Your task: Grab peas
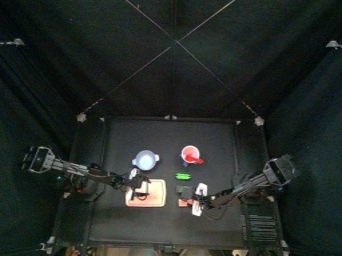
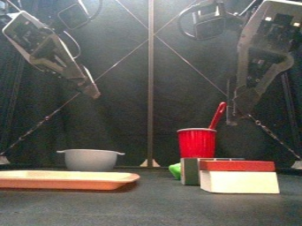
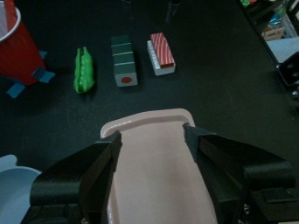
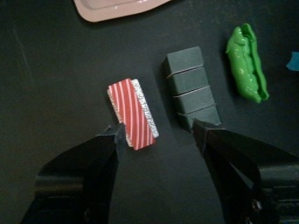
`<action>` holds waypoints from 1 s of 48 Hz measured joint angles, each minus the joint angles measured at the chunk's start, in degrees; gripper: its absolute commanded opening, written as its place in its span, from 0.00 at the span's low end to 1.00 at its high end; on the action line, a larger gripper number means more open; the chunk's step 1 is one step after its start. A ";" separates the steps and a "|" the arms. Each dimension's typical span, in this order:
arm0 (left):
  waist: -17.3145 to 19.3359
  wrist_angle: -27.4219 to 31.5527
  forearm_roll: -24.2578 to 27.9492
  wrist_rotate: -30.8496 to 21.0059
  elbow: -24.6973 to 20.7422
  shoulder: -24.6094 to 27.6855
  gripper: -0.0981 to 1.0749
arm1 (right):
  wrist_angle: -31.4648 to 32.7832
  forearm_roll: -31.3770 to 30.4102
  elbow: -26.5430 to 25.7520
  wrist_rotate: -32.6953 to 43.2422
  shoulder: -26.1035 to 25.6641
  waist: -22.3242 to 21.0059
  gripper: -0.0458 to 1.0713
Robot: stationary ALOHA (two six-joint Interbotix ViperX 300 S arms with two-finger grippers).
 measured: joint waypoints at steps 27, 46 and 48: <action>2.72 1.49 -8.96 -0.26 -1.58 -0.09 0.88 | -3.08 -1.32 2.55 -0.09 -6.15 -9.05 0.88; 3.16 29.36 -18.02 4.04 -10.20 -2.11 0.88 | -4.83 -1.85 3.87 -0.53 -6.77 -12.39 0.88; 3.08 30.85 -18.02 5.10 -10.72 -2.29 0.88 | -4.83 -2.37 4.31 -0.53 -6.77 -12.83 0.88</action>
